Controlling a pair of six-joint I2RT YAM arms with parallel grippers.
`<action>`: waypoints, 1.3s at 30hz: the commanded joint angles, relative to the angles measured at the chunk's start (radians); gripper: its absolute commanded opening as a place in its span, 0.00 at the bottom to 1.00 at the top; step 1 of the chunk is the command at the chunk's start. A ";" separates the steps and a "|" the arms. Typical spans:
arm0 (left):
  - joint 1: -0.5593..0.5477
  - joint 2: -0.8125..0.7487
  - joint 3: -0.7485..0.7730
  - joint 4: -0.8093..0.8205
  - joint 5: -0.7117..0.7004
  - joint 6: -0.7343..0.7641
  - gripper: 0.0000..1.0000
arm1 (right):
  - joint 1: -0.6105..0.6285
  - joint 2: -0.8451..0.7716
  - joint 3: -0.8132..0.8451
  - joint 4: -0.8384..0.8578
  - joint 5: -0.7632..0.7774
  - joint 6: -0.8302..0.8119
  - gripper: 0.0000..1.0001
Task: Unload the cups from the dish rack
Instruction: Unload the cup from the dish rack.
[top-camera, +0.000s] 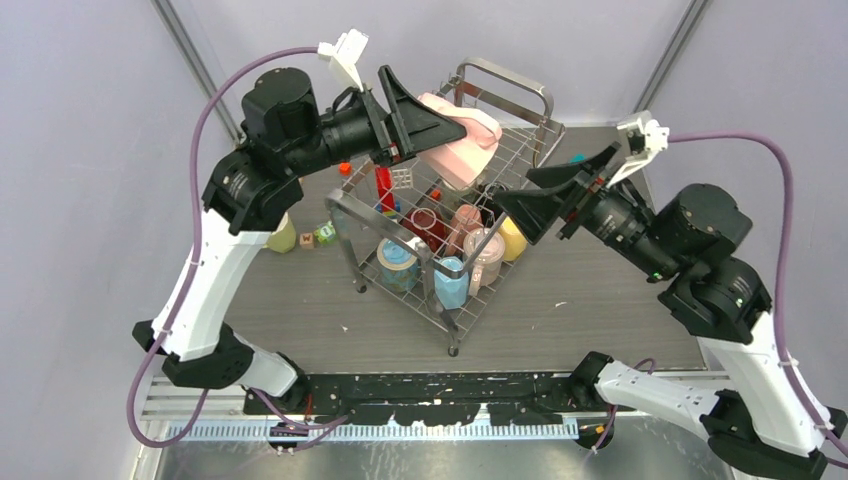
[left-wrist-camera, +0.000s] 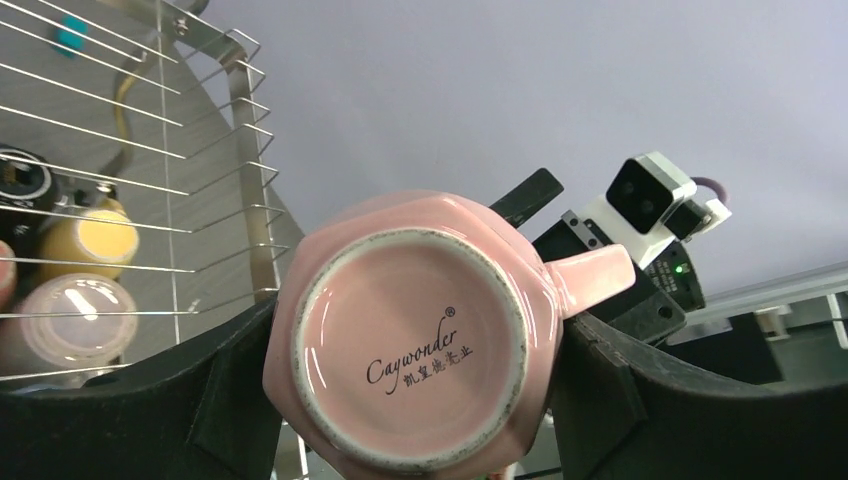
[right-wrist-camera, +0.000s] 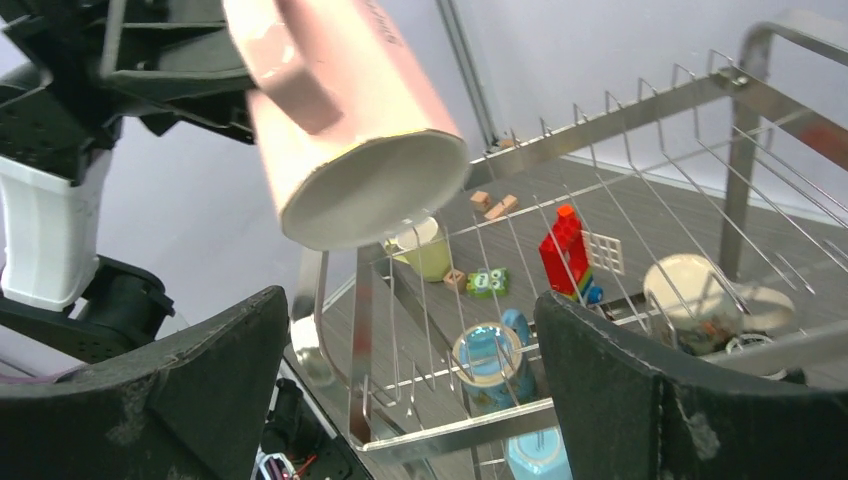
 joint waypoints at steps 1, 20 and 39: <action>0.042 -0.036 -0.025 0.308 0.172 -0.182 0.00 | 0.002 0.044 0.020 0.131 -0.093 -0.041 0.96; 0.078 -0.065 -0.110 0.466 0.225 -0.318 0.00 | -0.039 0.128 0.044 0.273 -0.194 -0.006 0.84; 0.159 -0.094 -0.159 0.544 0.277 -0.397 0.00 | -0.177 0.226 0.113 0.355 -0.390 0.128 0.83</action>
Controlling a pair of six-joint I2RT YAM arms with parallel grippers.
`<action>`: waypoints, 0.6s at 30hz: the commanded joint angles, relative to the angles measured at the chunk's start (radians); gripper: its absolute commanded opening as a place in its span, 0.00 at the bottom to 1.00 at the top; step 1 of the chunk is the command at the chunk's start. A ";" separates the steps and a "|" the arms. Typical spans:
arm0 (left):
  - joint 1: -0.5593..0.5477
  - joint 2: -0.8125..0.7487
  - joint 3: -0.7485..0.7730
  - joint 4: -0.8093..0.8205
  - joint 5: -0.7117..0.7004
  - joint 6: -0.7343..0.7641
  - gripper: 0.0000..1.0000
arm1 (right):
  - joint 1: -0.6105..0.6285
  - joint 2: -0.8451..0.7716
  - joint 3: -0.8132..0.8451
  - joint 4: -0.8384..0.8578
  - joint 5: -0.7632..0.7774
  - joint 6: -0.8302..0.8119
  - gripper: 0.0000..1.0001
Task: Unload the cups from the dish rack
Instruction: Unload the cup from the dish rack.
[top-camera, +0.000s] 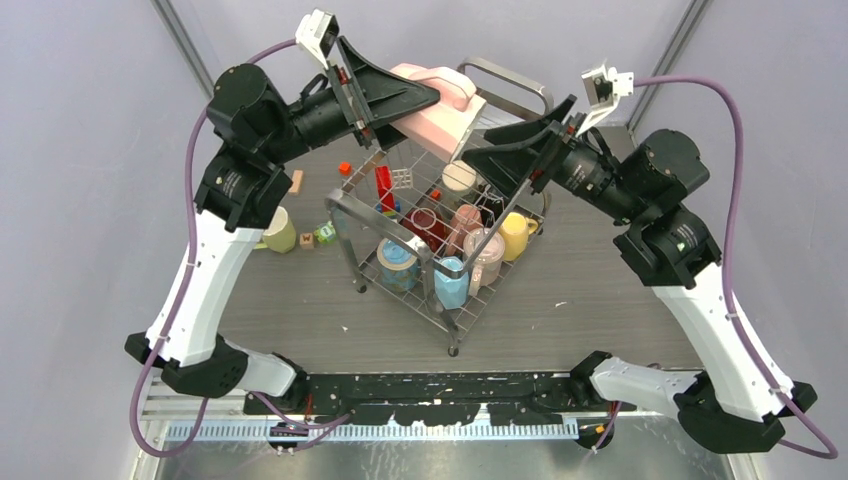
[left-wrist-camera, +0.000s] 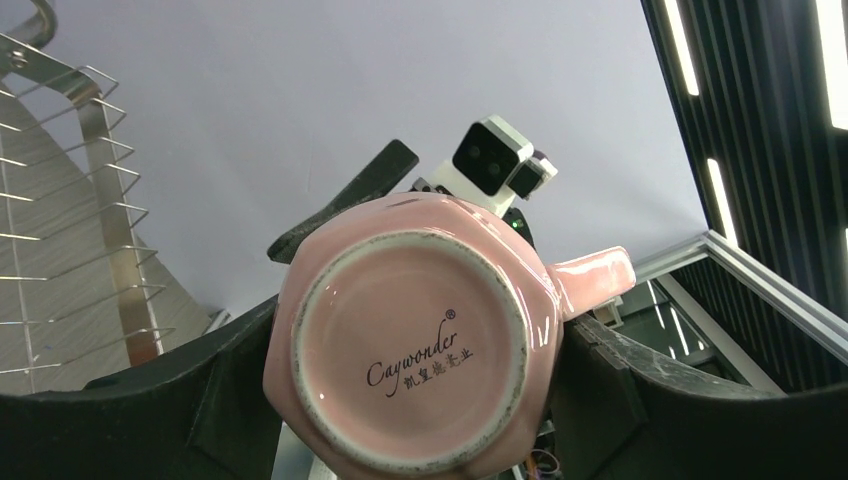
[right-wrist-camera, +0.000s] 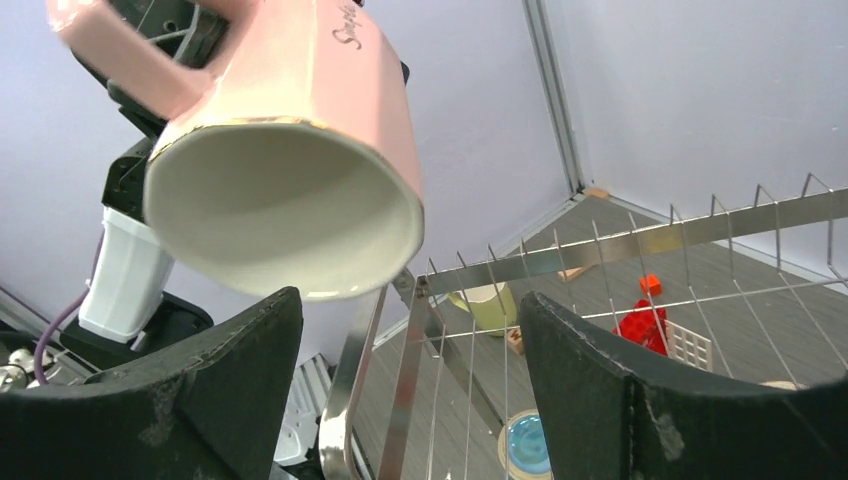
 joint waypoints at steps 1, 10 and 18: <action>0.001 -0.043 -0.017 0.193 0.047 -0.062 0.00 | -0.013 0.043 0.064 0.083 -0.037 0.049 0.83; 0.001 -0.047 -0.036 0.216 0.055 -0.074 0.00 | -0.056 0.123 0.110 0.177 -0.086 0.155 0.66; 0.001 -0.035 -0.086 0.298 0.038 -0.135 0.00 | -0.055 0.131 0.065 0.303 -0.102 0.249 0.51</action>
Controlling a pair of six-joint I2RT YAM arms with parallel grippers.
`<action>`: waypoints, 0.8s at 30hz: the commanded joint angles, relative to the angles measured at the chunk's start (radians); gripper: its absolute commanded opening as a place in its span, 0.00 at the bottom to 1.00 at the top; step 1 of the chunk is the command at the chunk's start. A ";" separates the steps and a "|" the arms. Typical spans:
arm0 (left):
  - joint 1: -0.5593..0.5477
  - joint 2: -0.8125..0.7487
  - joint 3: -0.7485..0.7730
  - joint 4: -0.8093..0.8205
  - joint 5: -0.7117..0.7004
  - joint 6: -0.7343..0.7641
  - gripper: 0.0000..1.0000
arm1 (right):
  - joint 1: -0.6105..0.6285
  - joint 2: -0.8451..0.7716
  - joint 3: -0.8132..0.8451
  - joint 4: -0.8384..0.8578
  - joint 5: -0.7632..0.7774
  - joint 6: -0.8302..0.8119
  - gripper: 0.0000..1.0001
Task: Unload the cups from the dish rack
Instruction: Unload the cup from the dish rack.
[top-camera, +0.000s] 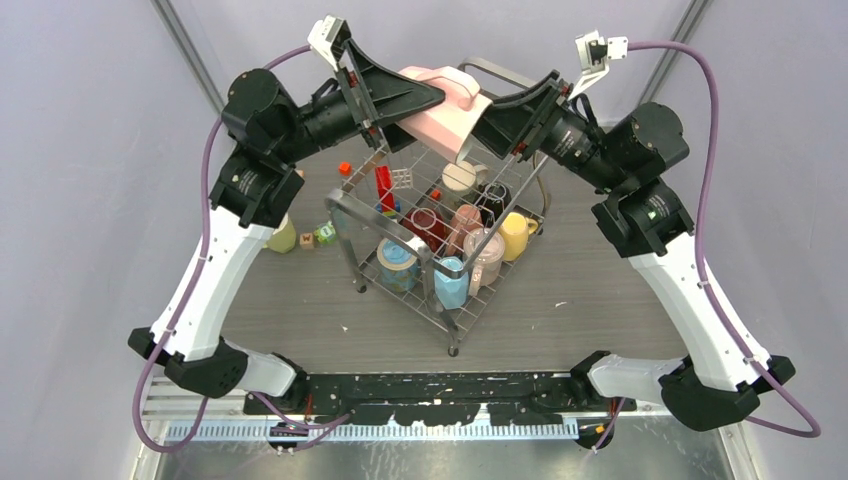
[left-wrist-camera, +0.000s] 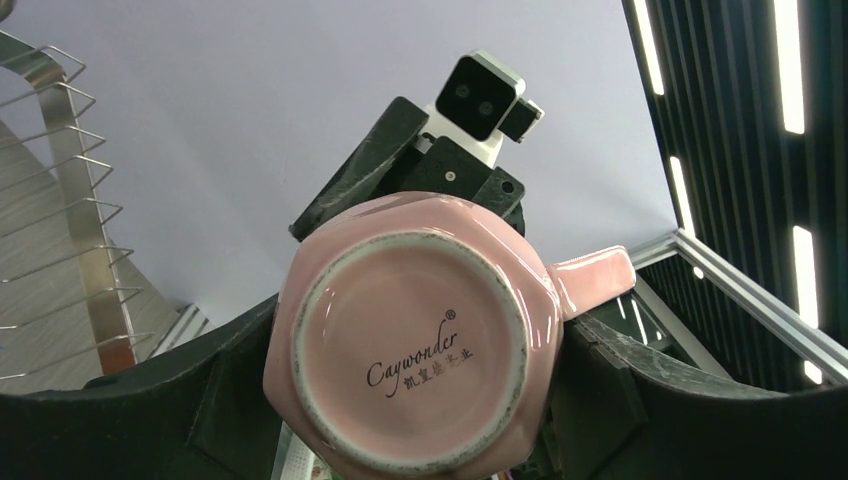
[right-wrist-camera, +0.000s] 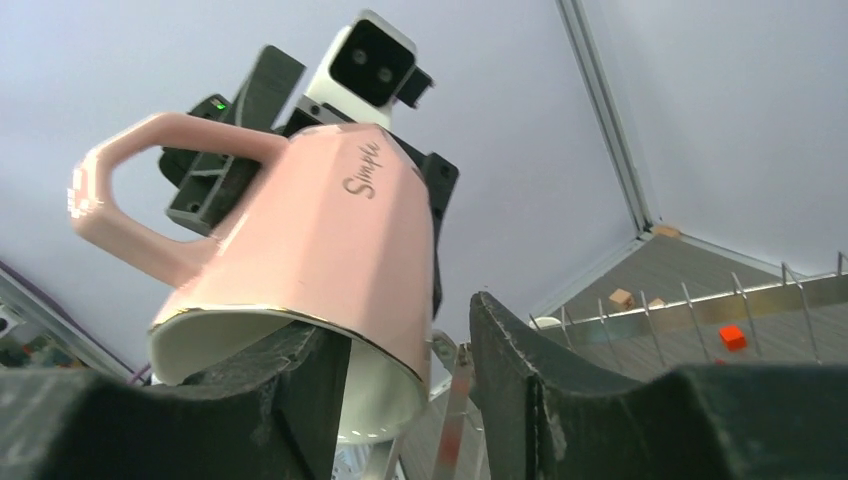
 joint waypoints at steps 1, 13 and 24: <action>0.001 -0.029 -0.006 0.181 0.001 -0.058 0.00 | -0.003 -0.005 -0.004 0.143 -0.027 0.073 0.50; -0.002 -0.004 -0.043 0.271 0.004 -0.116 0.00 | -0.001 -0.001 -0.031 0.186 -0.043 0.116 0.40; -0.013 -0.002 -0.054 0.266 0.016 -0.117 0.00 | -0.001 0.008 -0.014 0.149 -0.009 0.110 0.08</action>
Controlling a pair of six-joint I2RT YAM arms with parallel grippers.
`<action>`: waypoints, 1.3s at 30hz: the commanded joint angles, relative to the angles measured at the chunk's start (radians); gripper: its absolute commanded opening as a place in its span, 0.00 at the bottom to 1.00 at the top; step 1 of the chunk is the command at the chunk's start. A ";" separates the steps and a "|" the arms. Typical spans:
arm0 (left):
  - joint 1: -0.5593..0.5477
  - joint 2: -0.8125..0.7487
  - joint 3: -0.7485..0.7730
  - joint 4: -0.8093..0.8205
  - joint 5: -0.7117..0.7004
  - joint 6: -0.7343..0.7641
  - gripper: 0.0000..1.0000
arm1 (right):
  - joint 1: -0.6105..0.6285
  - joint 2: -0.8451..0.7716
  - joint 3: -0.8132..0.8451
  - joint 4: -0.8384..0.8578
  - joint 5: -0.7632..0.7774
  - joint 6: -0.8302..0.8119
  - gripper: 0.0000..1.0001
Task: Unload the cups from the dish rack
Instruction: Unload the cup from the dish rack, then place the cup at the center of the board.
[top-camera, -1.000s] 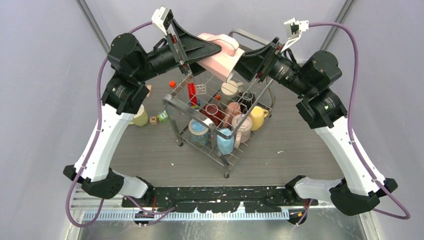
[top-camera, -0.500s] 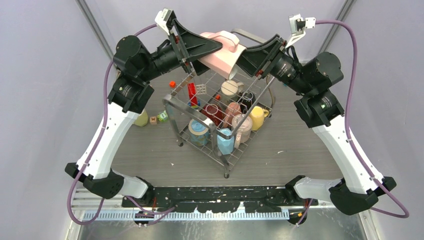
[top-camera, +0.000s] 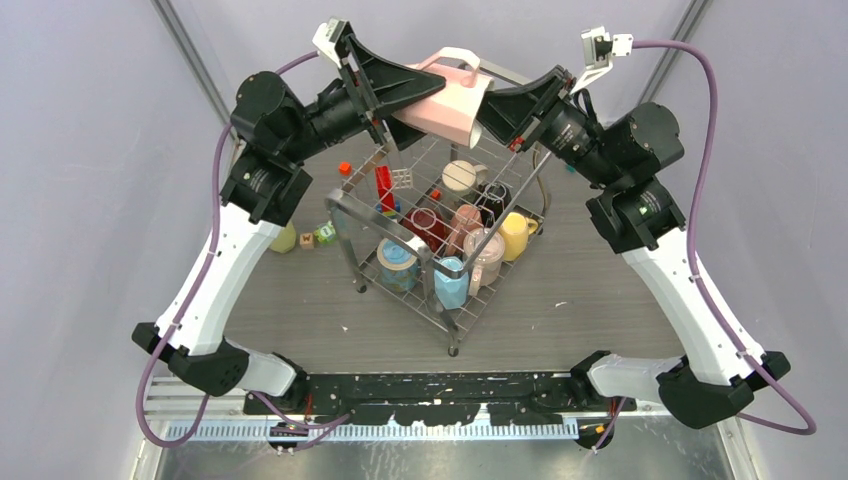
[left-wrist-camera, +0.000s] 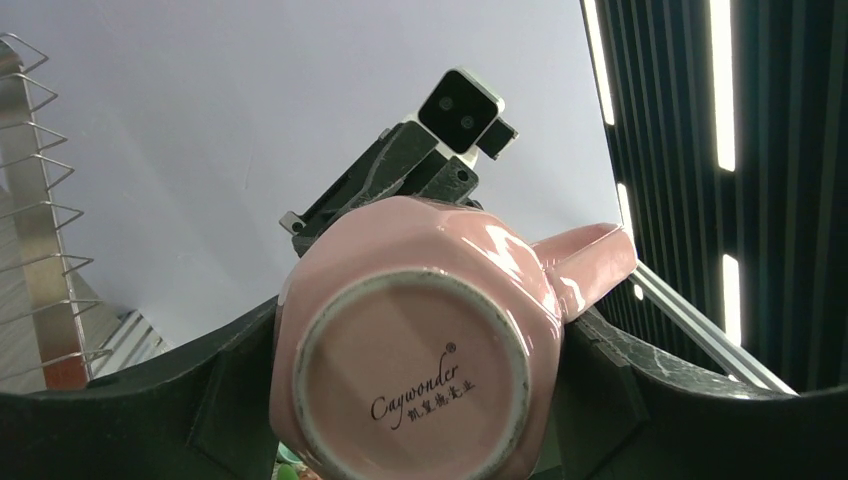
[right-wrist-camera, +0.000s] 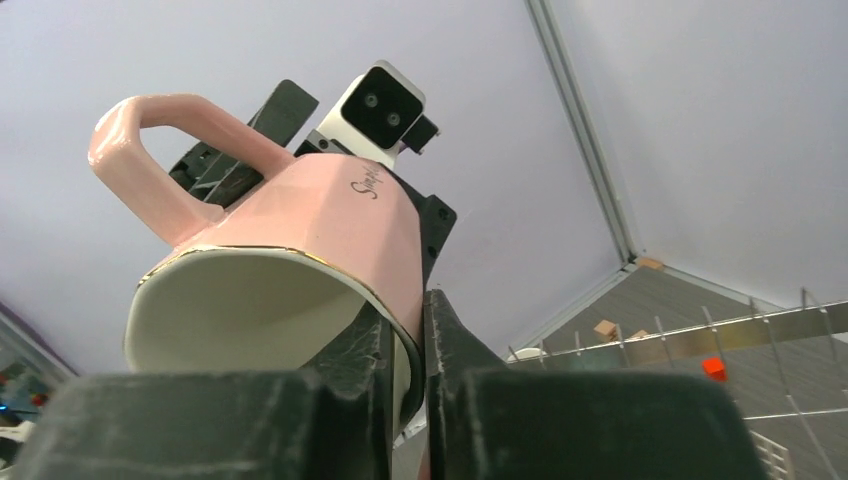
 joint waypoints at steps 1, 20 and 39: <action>-0.008 -0.014 0.008 0.130 0.039 0.025 0.03 | 0.010 -0.004 0.018 0.012 -0.011 0.062 0.02; -0.008 -0.018 0.068 -0.130 -0.029 0.303 1.00 | 0.011 -0.110 -0.005 -0.113 0.293 0.116 0.01; -0.008 -0.131 0.127 -0.409 -0.087 0.613 1.00 | 0.009 -0.048 0.237 -0.442 0.784 -0.089 0.01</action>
